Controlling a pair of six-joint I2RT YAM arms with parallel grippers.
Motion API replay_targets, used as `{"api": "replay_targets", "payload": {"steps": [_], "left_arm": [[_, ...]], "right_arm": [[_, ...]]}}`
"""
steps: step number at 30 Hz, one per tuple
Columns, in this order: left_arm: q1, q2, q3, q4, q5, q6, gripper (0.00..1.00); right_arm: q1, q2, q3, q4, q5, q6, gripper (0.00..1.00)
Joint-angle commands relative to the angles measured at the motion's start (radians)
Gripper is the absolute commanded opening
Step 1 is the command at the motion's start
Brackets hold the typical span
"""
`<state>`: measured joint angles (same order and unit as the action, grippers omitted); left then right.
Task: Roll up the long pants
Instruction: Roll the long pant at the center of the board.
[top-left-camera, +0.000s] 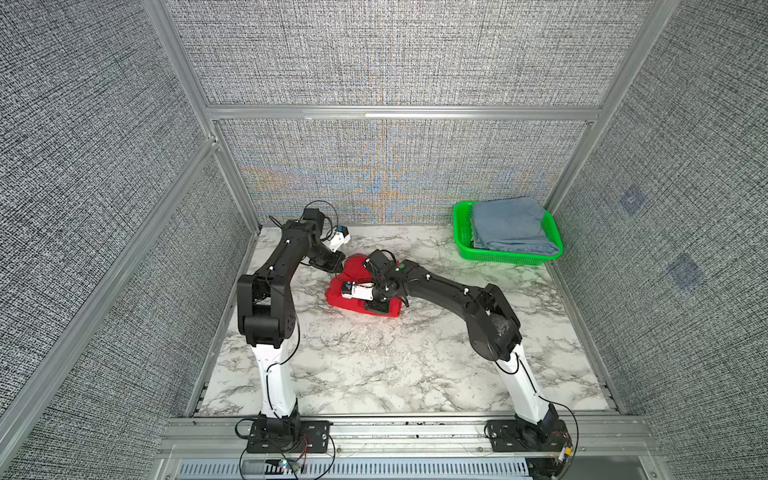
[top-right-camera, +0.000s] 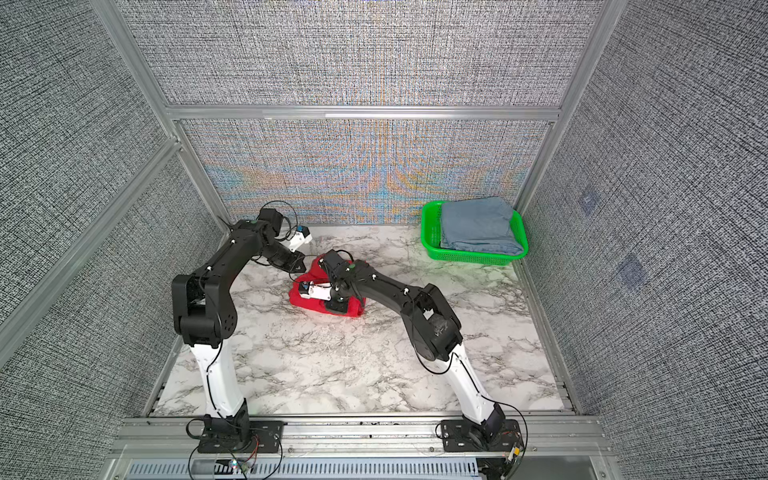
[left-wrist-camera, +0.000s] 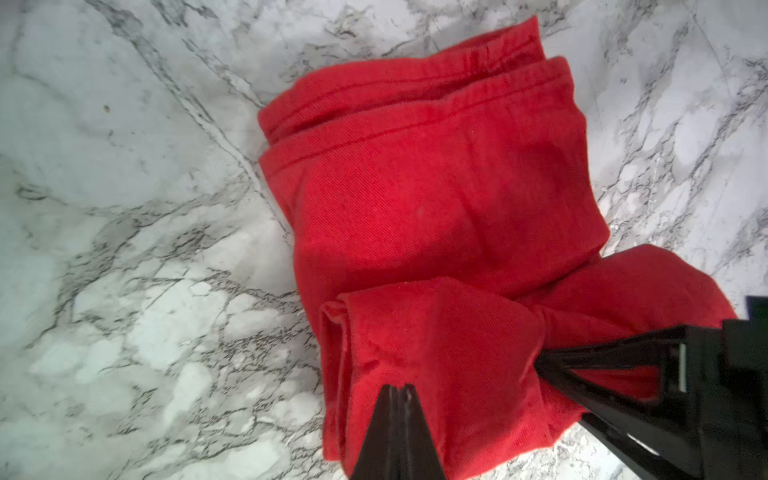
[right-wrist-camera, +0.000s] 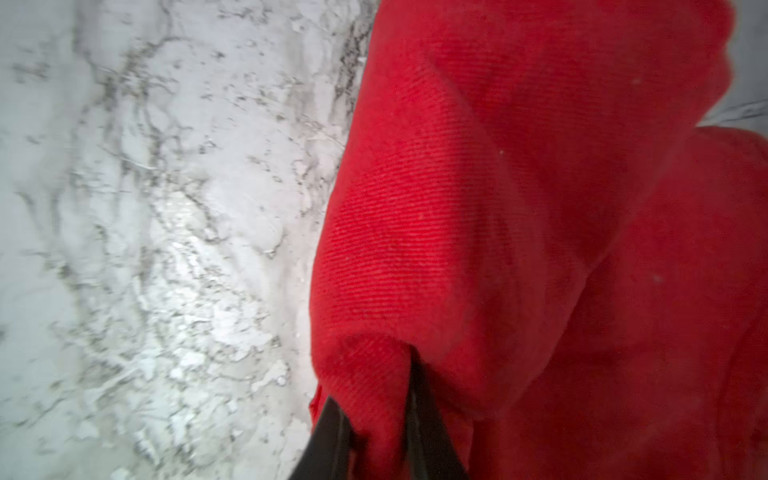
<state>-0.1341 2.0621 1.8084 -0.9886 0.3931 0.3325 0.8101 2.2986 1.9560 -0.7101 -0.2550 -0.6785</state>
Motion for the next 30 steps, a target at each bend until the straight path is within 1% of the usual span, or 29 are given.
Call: {"api": "replay_targets", "payload": {"steps": [1, 7, 9, 14, 17, 22, 30], "left_arm": [[0.006, -0.026, -0.033, 0.002, 0.016, 0.012, 0.02], [0.013, -0.066, -0.101, 0.022, 0.02, 0.037, 0.02], [0.016, -0.101, -0.112, 0.024, 0.022, 0.042, 0.02], [0.025, -0.133, -0.131, 0.024, 0.04, 0.057, 0.02], [0.027, -0.16, -0.148, 0.021, 0.073, 0.076, 0.02], [0.027, -0.187, -0.176, -0.008, 0.159, 0.129, 0.02], [0.027, -0.219, -0.226, -0.029, 0.218, 0.205, 0.02]], "right_arm": [[-0.009, 0.025, 0.075, -0.221, -0.227, -0.017, 0.0], [-0.027, 0.084, 0.215, -0.413, -0.386, -0.069, 0.0], [-0.043, 0.097, 0.244, -0.459, -0.446, -0.078, 0.0], [-0.093, 0.113, 0.283, -0.537, -0.575, -0.091, 0.0], [-0.132, 0.12, 0.29, -0.544, -0.664, -0.079, 0.0], [-0.175, 0.182, 0.353, -0.569, -0.722, -0.06, 0.0], [-0.199, 0.277, 0.398, -0.542, -0.712, -0.017, 0.0]]}}
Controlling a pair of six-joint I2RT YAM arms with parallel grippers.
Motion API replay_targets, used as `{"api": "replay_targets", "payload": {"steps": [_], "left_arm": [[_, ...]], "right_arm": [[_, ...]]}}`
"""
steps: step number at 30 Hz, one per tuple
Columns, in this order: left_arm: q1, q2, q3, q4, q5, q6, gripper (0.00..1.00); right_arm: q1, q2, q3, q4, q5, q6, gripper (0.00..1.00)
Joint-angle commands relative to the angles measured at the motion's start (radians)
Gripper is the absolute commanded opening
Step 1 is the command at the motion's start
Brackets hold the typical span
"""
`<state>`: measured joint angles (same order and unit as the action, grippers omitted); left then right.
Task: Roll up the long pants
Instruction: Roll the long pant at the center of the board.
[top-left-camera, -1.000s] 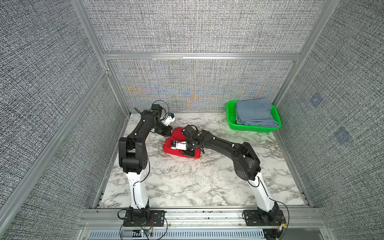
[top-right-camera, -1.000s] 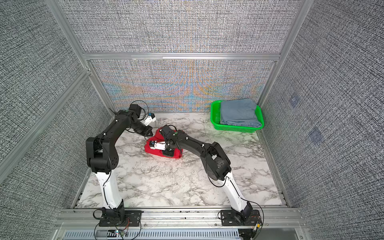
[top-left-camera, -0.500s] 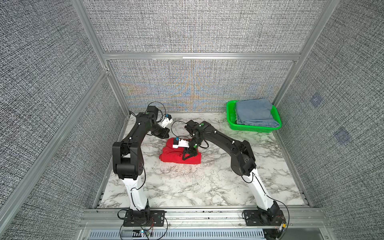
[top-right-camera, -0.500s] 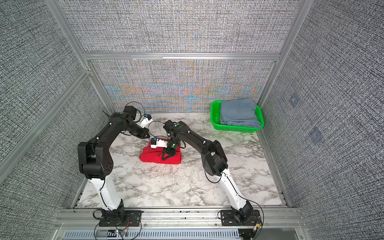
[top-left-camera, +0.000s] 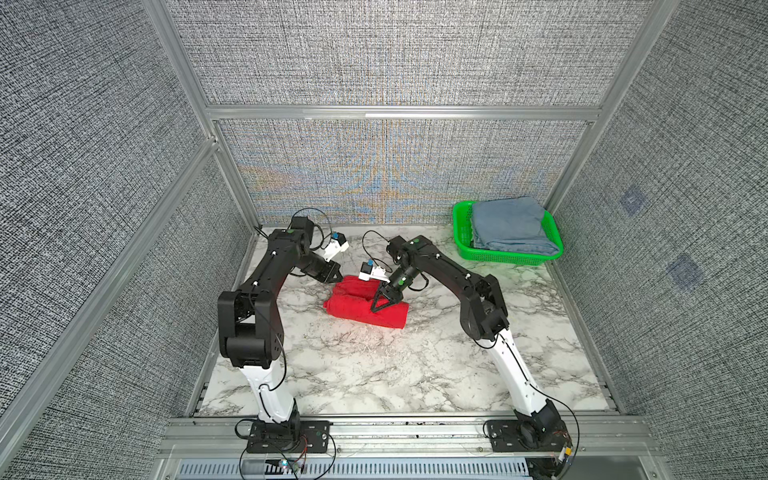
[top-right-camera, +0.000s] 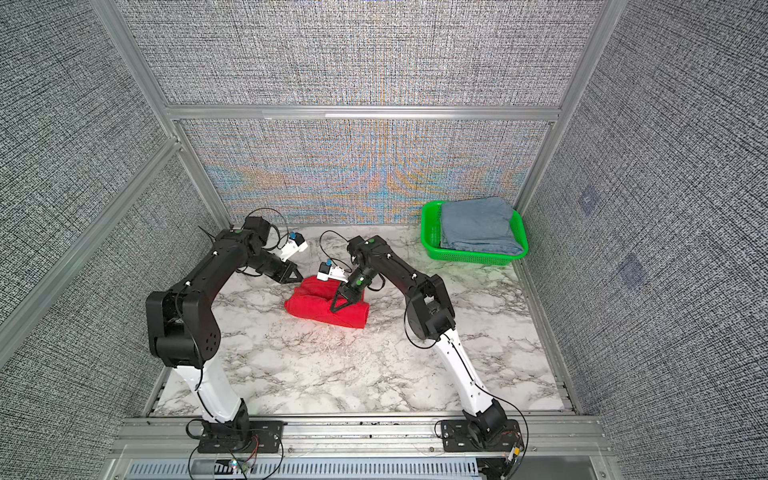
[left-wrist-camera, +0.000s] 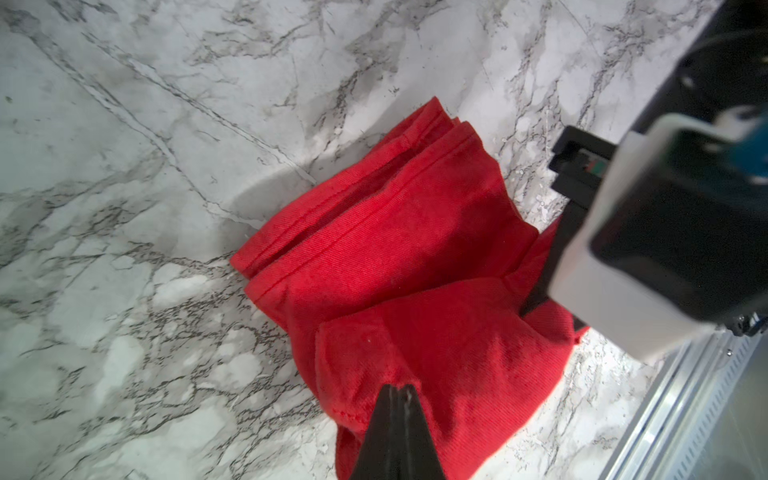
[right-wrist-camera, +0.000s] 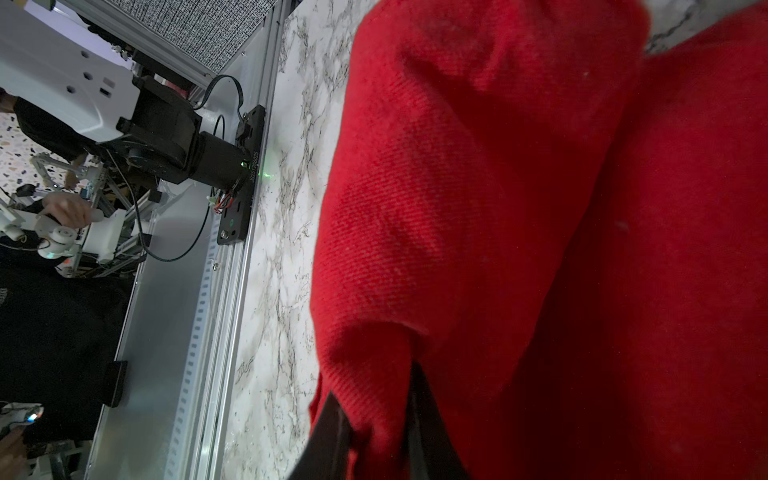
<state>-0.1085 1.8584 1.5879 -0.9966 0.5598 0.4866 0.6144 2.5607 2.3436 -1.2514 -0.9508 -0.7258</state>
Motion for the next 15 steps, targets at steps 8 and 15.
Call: {"api": "replay_targets", "payload": {"steps": [8, 15], "left_arm": [[-0.001, -0.032, -0.014, -0.063, 0.145, 0.119, 0.02], [-0.021, 0.003, -0.012, -0.112, 0.16, 0.184, 0.02]], "right_arm": [[-0.021, 0.058, 0.011, 0.064, -0.003, 0.087, 0.0], [-0.052, 0.114, 0.03, 0.104, -0.002, 0.173, 0.0]]}}
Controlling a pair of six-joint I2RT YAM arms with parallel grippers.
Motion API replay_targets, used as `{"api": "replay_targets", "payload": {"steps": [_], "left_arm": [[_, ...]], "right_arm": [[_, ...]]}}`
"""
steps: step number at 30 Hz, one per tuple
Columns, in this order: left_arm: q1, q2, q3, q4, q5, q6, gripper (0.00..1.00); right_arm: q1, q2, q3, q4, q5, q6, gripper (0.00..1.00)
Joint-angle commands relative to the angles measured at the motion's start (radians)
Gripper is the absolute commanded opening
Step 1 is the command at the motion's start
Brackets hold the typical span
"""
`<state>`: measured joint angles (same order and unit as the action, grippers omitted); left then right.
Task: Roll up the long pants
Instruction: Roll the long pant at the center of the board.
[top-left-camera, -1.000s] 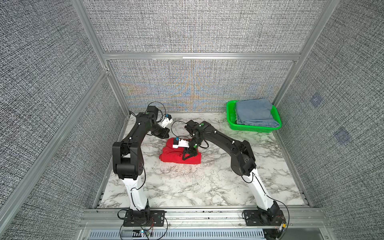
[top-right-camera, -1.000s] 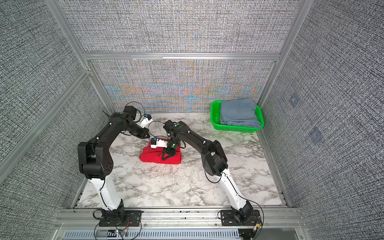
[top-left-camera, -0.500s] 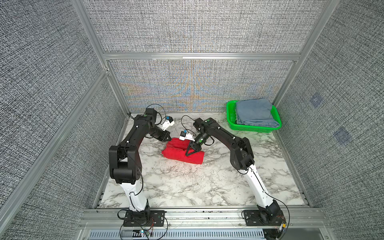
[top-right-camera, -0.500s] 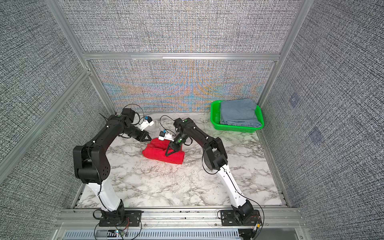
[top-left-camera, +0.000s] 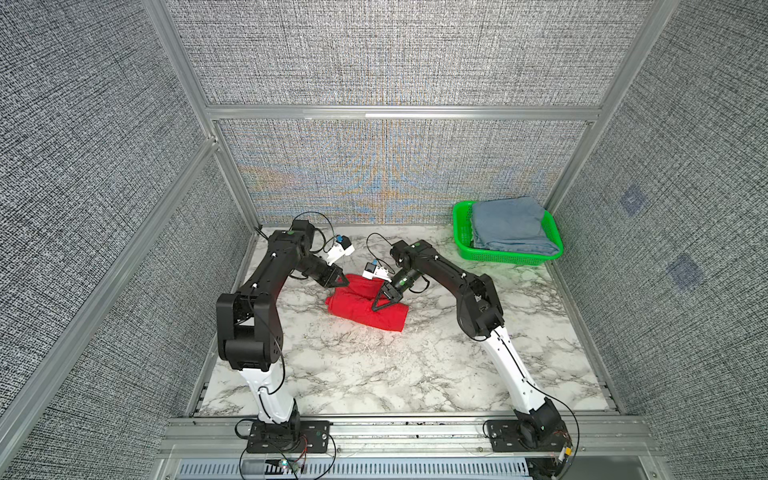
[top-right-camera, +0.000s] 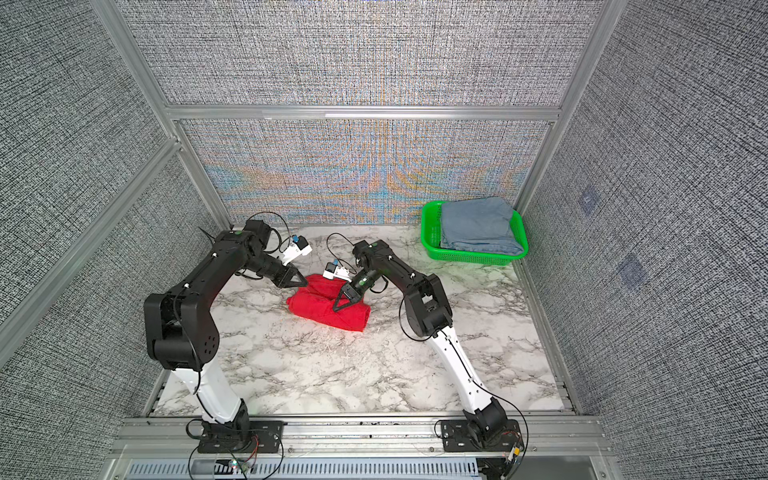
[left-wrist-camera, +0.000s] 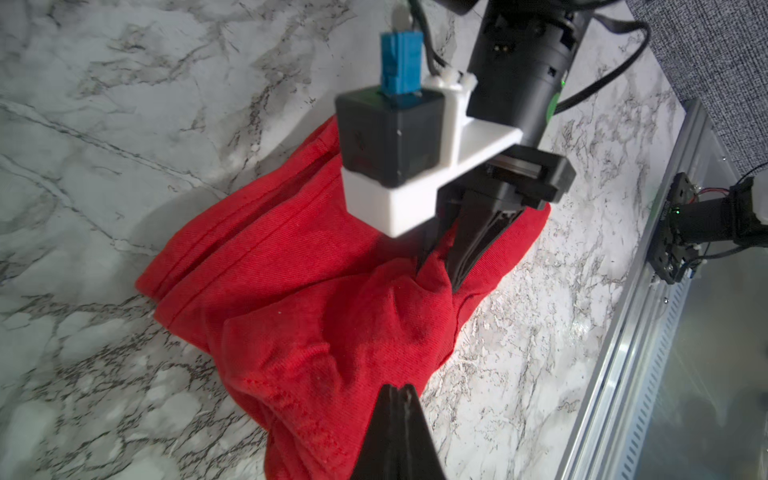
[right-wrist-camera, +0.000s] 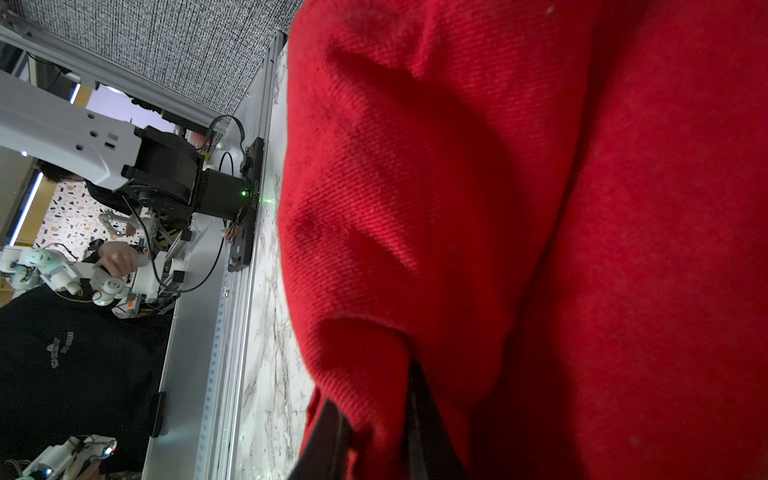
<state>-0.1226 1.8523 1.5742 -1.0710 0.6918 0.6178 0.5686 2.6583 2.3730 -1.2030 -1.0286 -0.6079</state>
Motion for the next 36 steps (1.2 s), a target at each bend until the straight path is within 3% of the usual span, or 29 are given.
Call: {"api": "replay_targets", "payload": {"steps": [1, 13, 21, 24, 26, 27, 30, 36], "left_arm": [[-0.012, 0.013, -0.002, -0.041, 0.025, 0.066, 0.02], [-0.091, 0.018, -0.132, 0.159, -0.25, 0.069, 0.02], [-0.098, 0.133, -0.082, 0.177, -0.297, -0.022, 0.02], [-0.102, 0.202, -0.061, 0.178, -0.307, -0.056, 0.02], [-0.104, 0.225, -0.05, 0.182, -0.309, -0.076, 0.02], [-0.104, 0.236, -0.042, 0.182, -0.312, -0.086, 0.02], [-0.107, 0.26, -0.025, 0.18, -0.318, -0.108, 0.02], [-0.109, 0.282, -0.016, 0.18, -0.34, -0.14, 0.02]], "right_arm": [[-0.008, 0.018, -0.003, 0.066, 0.08, 0.067, 0.0], [-0.022, 0.029, -0.018, 0.09, 0.1, 0.114, 0.0], [-0.027, 0.021, -0.034, 0.094, 0.114, 0.115, 0.0], [-0.027, -0.001, -0.058, 0.121, 0.135, 0.122, 0.31], [-0.027, -0.023, -0.082, 0.142, 0.151, 0.119, 0.46], [-0.027, -0.037, -0.095, 0.154, 0.161, 0.117, 0.6], [-0.027, -0.087, -0.136, 0.198, 0.201, 0.118, 0.68], [-0.019, -0.261, -0.286, 0.384, 0.375, 0.146, 0.7]]}}
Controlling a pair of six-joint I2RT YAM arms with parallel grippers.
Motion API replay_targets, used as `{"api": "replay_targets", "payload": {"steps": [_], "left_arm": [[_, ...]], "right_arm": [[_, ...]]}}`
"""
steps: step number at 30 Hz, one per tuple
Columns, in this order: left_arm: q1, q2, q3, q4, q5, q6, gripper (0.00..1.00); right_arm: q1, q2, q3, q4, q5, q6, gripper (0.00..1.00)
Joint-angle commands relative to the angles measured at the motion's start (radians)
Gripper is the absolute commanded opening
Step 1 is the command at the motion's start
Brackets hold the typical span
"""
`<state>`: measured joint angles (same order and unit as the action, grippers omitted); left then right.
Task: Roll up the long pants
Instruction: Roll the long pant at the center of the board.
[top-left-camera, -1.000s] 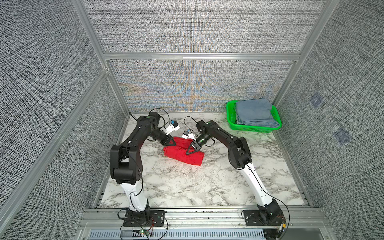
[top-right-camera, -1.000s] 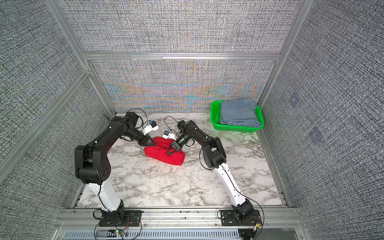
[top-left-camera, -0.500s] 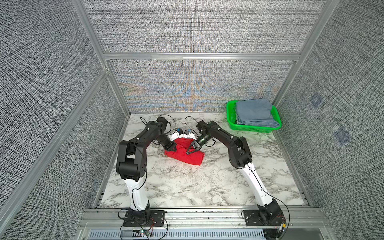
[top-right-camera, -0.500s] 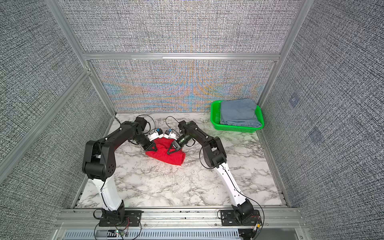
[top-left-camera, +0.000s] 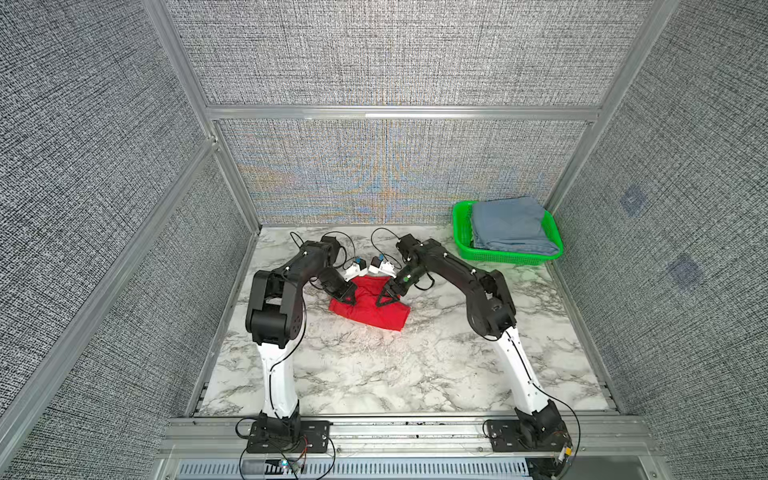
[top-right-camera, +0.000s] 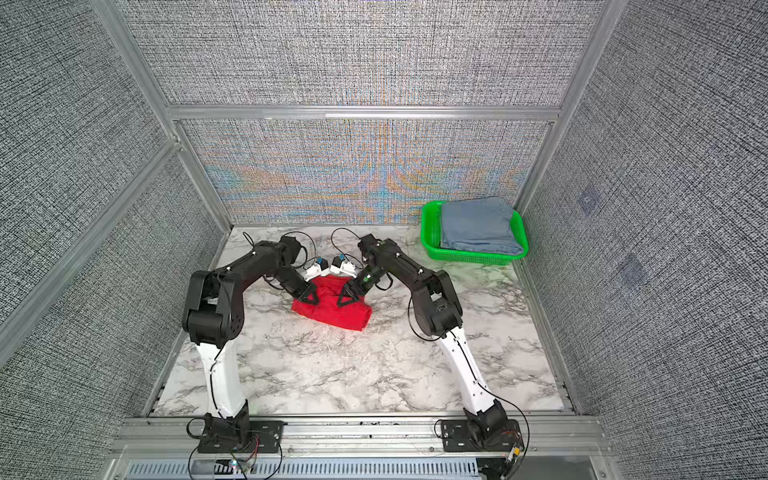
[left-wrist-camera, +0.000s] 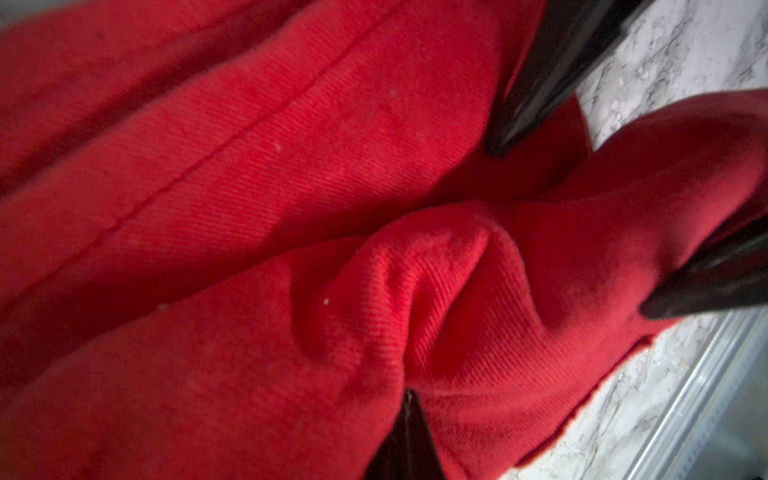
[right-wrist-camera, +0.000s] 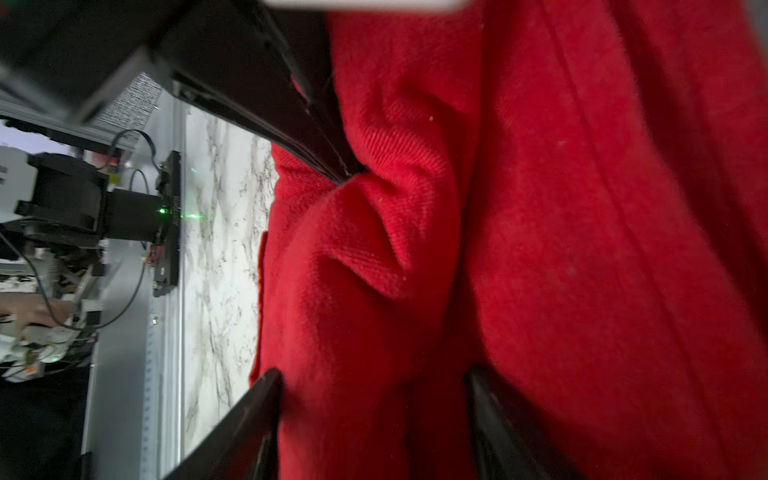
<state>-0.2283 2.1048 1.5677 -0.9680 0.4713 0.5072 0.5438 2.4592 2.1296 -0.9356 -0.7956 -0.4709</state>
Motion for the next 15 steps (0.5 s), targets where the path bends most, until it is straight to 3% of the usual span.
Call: {"api": "replay_targets", "payload": {"steps": [1, 8, 15], "left_arm": [[-0.005, 0.031, -0.006, 0.076, -0.122, -0.037, 0.02], [-0.004, 0.073, 0.056, 0.047, -0.142, -0.103, 0.02], [-0.005, 0.143, 0.146, -0.007, -0.131, -0.156, 0.02]], "right_arm": [[0.013, -0.093, -0.07, 0.153, 0.197, 0.007, 0.7], [0.141, -0.284, -0.288, 0.374, 0.622, -0.082, 0.7], [0.295, -0.376, -0.485, 0.538, 0.899, -0.135, 0.7]]}}
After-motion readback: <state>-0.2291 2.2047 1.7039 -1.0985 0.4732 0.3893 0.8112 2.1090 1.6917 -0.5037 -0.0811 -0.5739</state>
